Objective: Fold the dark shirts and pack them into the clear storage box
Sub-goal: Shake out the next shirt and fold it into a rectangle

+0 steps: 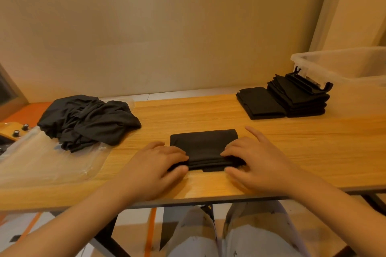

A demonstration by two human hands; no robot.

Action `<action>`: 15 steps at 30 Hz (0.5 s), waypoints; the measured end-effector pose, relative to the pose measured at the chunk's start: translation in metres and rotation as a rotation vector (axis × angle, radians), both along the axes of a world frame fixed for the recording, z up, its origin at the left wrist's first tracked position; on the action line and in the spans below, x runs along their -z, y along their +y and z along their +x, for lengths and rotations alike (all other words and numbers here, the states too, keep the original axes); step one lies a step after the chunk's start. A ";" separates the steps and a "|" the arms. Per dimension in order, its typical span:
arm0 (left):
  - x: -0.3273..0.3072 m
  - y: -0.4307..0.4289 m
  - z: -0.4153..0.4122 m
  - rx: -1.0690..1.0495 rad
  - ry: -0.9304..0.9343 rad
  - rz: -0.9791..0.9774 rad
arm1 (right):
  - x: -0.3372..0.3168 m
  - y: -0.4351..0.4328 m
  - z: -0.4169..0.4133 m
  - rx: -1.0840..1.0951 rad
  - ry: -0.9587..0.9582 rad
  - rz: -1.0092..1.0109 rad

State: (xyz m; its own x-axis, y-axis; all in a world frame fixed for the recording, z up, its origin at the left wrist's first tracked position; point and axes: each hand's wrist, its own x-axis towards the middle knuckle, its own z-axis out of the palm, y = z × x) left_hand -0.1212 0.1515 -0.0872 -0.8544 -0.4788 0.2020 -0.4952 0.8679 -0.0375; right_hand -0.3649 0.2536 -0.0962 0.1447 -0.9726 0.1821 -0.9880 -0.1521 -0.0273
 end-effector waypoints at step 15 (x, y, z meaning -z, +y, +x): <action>0.027 -0.045 -0.032 -0.199 0.095 0.486 | 0.027 -0.053 -0.006 0.168 -0.286 0.188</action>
